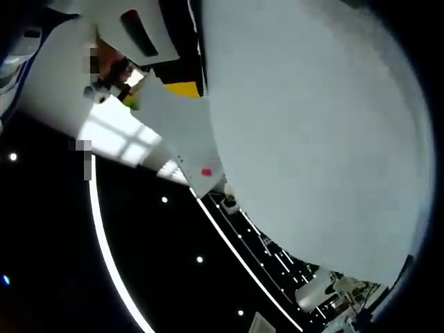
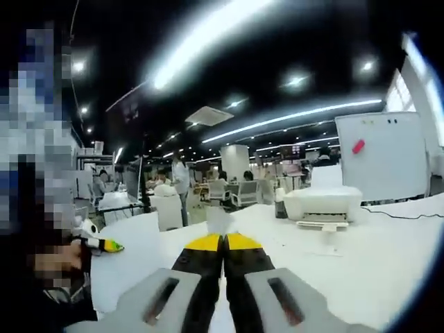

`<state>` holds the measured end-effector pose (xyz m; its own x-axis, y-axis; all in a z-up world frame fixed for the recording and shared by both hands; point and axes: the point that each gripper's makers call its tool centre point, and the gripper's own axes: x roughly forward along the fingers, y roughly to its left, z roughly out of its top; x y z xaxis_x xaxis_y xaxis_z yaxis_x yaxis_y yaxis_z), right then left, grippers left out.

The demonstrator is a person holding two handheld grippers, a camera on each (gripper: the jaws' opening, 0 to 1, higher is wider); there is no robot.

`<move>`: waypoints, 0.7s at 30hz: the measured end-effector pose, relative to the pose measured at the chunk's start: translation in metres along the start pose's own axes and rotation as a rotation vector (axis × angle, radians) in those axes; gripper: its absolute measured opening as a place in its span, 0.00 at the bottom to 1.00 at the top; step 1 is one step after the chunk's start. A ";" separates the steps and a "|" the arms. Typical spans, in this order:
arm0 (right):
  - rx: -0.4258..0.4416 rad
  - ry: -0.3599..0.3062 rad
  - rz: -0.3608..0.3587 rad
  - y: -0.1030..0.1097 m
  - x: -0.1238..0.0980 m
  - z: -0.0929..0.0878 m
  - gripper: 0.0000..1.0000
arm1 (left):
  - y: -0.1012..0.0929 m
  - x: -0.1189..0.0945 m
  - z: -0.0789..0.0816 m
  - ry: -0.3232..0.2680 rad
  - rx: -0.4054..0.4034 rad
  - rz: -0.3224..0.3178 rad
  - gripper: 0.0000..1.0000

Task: Organize the stack of printing papers by aligning and flattening the scattered papers on the table

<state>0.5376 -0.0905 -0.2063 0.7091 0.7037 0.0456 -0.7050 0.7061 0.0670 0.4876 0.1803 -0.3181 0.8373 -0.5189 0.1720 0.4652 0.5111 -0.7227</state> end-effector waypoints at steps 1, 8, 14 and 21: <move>0.002 -0.007 0.014 0.005 0.000 0.003 0.00 | 0.001 0.000 -0.001 0.000 0.000 0.002 0.09; 0.055 -0.067 0.134 0.039 0.001 0.028 0.00 | 0.005 0.000 -0.005 0.003 -0.010 0.012 0.09; 0.032 -0.084 0.160 0.055 0.006 0.041 0.00 | 0.006 0.000 -0.006 0.002 -0.015 0.012 0.09; -0.001 -0.112 0.228 0.082 0.011 0.062 0.00 | 0.010 0.001 -0.007 -0.009 -0.024 0.023 0.09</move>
<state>0.4887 -0.0300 -0.1385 0.5292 0.8313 0.1700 -0.8467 0.5305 0.0418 0.4911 0.1802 -0.3302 0.8502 -0.5012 0.1611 0.4391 0.5064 -0.7421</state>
